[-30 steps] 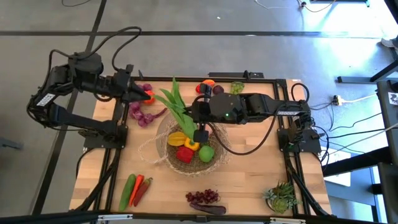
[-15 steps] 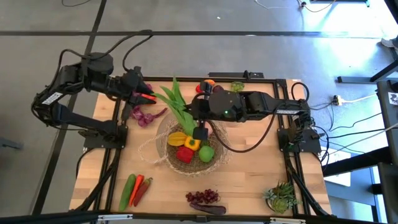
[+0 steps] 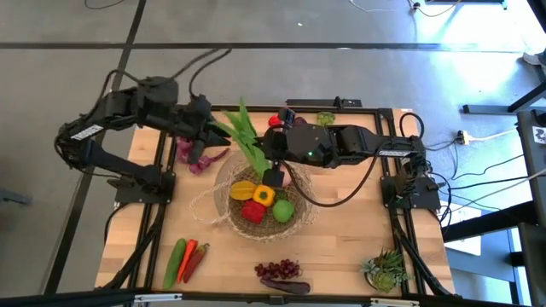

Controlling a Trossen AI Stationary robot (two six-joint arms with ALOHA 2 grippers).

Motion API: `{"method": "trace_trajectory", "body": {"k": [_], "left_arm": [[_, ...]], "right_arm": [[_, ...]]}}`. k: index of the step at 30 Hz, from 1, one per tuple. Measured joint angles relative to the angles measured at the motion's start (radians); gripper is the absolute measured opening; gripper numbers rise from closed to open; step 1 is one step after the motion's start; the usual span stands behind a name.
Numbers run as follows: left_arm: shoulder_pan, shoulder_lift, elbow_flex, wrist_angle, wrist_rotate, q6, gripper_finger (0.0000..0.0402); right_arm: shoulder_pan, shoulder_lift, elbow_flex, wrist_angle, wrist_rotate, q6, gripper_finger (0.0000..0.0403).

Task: Build produce basket
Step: Put the green leaf lettuce into the brown basket

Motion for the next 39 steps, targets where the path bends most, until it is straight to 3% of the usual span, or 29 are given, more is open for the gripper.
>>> {"method": "trace_trajectory", "body": {"k": [11, 24, 33, 39], "left_arm": [[-0.018, 0.030, 0.000, 0.113, -0.051, 0.004, 0.0114], [-0.018, 0.030, 0.000, 0.099, -0.166, 0.005, 0.0114], [-0.018, 0.049, 0.001, 0.103, -0.169, 0.007, 0.0114], [-0.018, 0.085, 0.001, 0.101, -0.162, 0.105, 0.0114]], "right_arm": [[0.000, 0.000, 0.000, 0.000, 0.008, -0.025, 0.0000], [0.000, 0.000, 0.000, 0.000, 0.008, -0.028, 0.0000], [0.000, 0.000, 0.000, 0.000, 0.008, -0.028, 0.0000], [0.000, 0.000, 0.000, 0.000, 0.007, -0.028, 0.0000]]}}
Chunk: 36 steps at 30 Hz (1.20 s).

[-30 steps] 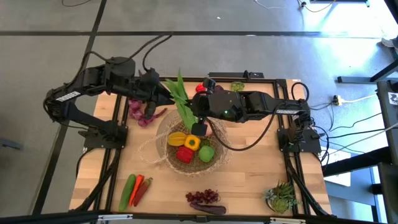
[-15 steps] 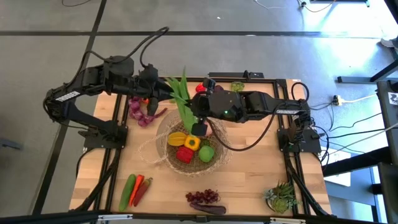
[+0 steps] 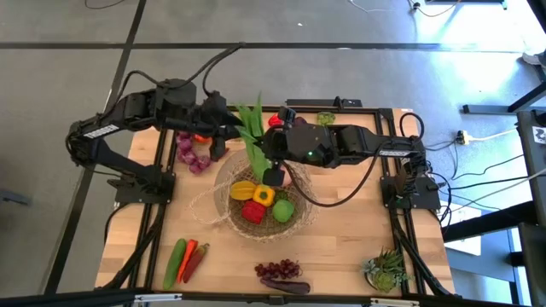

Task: Build produce basket
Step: Put the green leaf lettuce into the brown basket

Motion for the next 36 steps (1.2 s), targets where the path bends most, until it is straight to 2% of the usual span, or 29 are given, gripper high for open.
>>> {"method": "trace_trajectory", "body": {"k": [10, 24, 36], "left_arm": [[0.000, 0.010, -0.001, 0.000, 0.036, 0.032, 0.0103], [0.000, 0.011, -0.001, -0.001, 0.062, 0.058, 0.0006], [0.000, 0.011, -0.001, -0.001, 0.058, 0.058, 0.0001]], "right_arm": [[0.000, -0.001, 0.000, 0.000, 0.000, 0.003, 0.0000], [0.000, -0.001, 0.000, -0.001, 0.000, 0.004, 0.0000], [-0.002, -0.001, 0.000, -0.008, -0.002, 0.057, 0.0014]]}}
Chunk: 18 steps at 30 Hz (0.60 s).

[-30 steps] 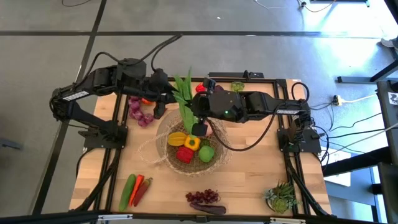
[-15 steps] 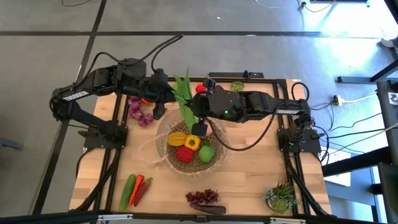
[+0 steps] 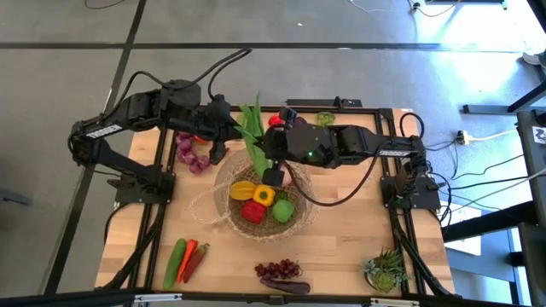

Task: Build produce basket
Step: Put the green leaf lettuce into the brown basket

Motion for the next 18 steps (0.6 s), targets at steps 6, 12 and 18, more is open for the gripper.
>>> {"method": "trace_trajectory", "body": {"k": [6, 12, 18], "left_arm": [[0.000, 0.000, 0.000, -0.020, 0.013, 0.000, 0.0000], [-0.011, 0.000, 0.000, -0.034, 0.027, 0.000, 0.0000], [-0.043, 0.000, 0.000, -0.036, 0.027, 0.000, 0.0000]], "right_arm": [[-0.002, 0.000, 0.000, -0.006, -0.025, 0.003, 0.0043], [-0.002, 0.000, 0.000, -0.015, -0.024, 0.004, 0.0087], [-0.001, 0.000, 0.000, -0.025, 0.036, -0.007, 0.0122]]}}
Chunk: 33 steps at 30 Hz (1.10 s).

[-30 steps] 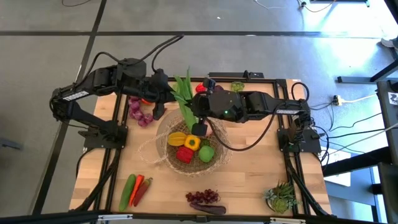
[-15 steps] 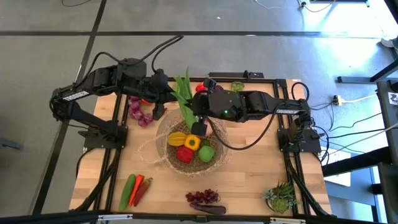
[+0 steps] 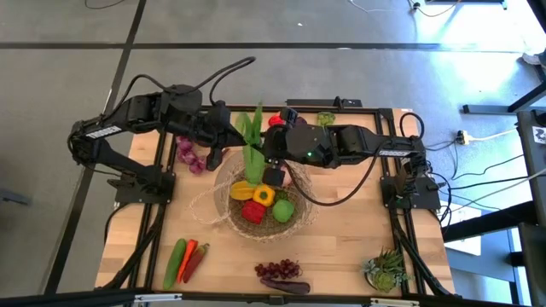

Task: Build produce basket
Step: Put the green leaf lettuce into the brown basket

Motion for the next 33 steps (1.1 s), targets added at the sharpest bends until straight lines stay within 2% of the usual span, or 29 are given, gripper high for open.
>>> {"method": "trace_trajectory", "body": {"k": [10, 22, 33], "left_arm": [[-0.043, 0.000, 0.000, -0.003, -0.035, -0.008, 0.0000], [-0.056, 0.000, 0.000, -0.013, -0.111, -0.008, 0.0000], [-0.058, 0.011, 0.000, -0.023, -0.110, -0.003, 0.0000]], "right_arm": [[-0.001, -0.017, 0.001, -0.010, 0.210, -0.089, 0.0126], [0.031, -0.034, 0.039, -0.009, 0.211, -0.214, 0.0126], [0.040, -0.035, 0.039, 0.094, 0.184, -0.292, 0.0126]]}}
